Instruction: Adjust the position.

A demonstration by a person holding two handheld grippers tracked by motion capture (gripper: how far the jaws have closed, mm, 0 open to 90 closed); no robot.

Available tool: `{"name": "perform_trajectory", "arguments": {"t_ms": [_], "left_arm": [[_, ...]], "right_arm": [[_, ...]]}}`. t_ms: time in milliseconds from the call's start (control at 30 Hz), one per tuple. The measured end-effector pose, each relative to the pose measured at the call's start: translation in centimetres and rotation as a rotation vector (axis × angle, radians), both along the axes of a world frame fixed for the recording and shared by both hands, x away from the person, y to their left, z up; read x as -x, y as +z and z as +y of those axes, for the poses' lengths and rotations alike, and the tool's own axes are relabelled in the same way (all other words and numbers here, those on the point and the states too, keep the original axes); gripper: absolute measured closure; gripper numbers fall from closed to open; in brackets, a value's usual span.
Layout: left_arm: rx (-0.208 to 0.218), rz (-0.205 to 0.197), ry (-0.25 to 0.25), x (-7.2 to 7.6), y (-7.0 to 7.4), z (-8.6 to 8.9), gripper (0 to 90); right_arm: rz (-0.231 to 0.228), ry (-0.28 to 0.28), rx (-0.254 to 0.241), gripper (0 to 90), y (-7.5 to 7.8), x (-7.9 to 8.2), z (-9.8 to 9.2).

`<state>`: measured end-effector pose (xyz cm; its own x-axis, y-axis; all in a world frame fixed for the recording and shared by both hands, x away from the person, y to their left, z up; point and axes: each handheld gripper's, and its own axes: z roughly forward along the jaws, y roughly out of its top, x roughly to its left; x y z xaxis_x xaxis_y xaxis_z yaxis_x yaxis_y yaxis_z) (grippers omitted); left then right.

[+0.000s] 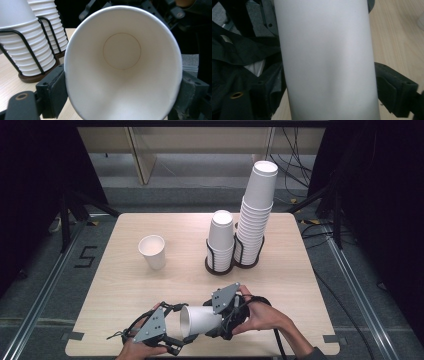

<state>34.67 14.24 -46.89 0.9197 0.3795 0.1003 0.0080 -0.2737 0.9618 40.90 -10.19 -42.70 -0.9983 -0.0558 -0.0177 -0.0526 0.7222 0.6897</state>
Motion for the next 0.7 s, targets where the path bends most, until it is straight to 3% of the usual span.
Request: {"name": "perform_trajectory", "arguments": {"t_ms": [67, 100, 133, 200, 267, 333, 400, 433, 467, 533, 567, 633, 700], "left_arm": [[-0.008, 0.005, 0.007, 0.0, 0.0, -0.1, 14.2], [-0.004, 0.007, 0.002, -0.1, 0.0, -0.1, 14.2], [-0.026, 0.009, 0.013, 0.0, 0.1, -0.1, 14.2], [-0.014, 0.010, 0.007, -0.1, 0.1, -0.1, 14.2], [-0.029, 0.011, 0.005, 0.0, 0.2, -0.1, 14.1], [-0.024, 0.017, 0.005, 0.1, 0.1, -0.3, 13.8], [-0.020, 0.021, 0.014, 0.0, 0.1, -0.2, 12.1], [0.013, 0.031, 0.019, -0.1, 0.0, -0.1, 10.3], [0.056, 0.042, 0.020, -0.3, -0.1, -0.1, 8.6], [0.094, 0.064, 0.043, -0.4, 0.0, 0.2, 6.5], [0.139, 0.070, 0.047, -0.5, -0.1, 0.2, 5.9], [0.154, 0.091, 0.077, -0.6, 0.0, 0.5, 4.1], [0.175, 0.101, 0.080, -0.6, -0.3, 0.5, 4.9]], "right_arm": [[-0.070, 0.016, 0.021, 15.8, 0.2, -0.1, 0.1], [-0.082, 0.007, 0.032, 15.8, 0.3, 0.0, 0.1], [-0.106, 0.014, 0.039, 15.9, 0.3, 0.1, 0.1], [-0.126, 0.017, 0.073, 15.9, 0.3, 0.5, 0.3], [-0.126, 0.016, 0.119, 17.4, 0.1, 1.0, 0.5], [-0.164, 0.035, 0.146, 24.6, -0.3, 1.1, 0.9], [-0.158, 0.017, 0.157, 24.7, -0.4, 1.2, 0.9], [-0.181, 0.049, 0.138, 24.6, -0.5, 0.8, 1.0], [-0.165, 0.044, 0.119, 24.6, -0.5, 0.8, 0.9], [-0.132, 0.043, 0.048, 24.6, -0.6, 0.3, 0.6], [-0.126, 0.040, 0.020, 24.6, -0.6, 0.0, 0.4], [-0.060, 0.013, -0.055, 24.7, -0.5, -0.2, 0.0], [-0.033, 0.008, -0.096, 24.8, -0.5, -0.4, -0.2]]}}
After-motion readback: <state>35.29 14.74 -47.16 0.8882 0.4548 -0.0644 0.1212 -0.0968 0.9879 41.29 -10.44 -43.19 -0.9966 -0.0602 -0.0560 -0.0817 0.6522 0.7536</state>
